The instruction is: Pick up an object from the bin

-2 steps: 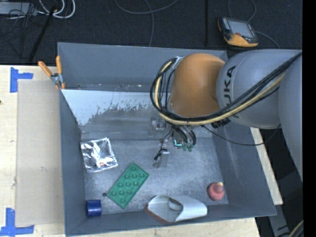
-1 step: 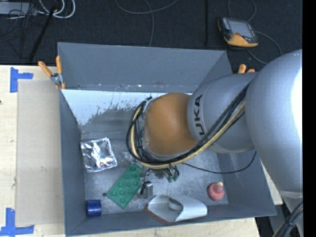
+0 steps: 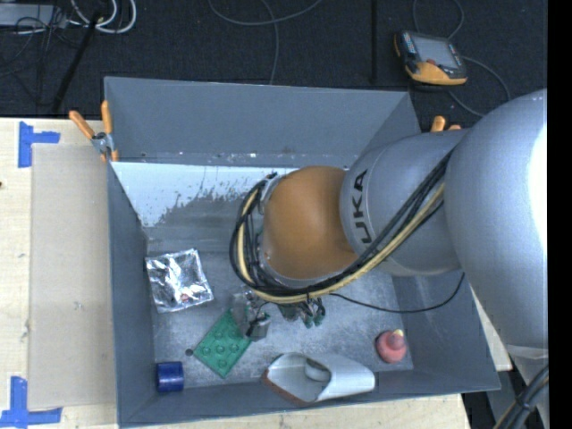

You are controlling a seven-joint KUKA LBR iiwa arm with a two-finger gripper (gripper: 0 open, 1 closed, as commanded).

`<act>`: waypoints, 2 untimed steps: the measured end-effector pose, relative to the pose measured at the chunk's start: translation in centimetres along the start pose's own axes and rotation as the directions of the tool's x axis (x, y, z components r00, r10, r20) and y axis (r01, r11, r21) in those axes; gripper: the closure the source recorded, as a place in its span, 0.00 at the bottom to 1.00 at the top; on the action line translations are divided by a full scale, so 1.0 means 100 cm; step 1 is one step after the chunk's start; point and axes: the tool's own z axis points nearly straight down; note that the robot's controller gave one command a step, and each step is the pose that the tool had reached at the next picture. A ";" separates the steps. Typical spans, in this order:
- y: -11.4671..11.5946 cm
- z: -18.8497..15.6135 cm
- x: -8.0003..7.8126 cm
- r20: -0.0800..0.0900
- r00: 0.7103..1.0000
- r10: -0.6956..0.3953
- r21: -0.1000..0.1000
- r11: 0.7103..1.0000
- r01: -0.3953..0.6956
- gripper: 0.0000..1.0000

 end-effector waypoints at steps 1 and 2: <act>0.000 0.000 0.000 0.000 1.000 0.001 0.000 1.000 -0.001 0.00; 0.060 0.020 -0.003 0.000 0.992 -0.124 -0.002 0.992 0.124 0.00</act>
Offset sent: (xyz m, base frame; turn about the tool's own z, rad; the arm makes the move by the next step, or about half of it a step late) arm 0.0000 0.0000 0.0000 0.0000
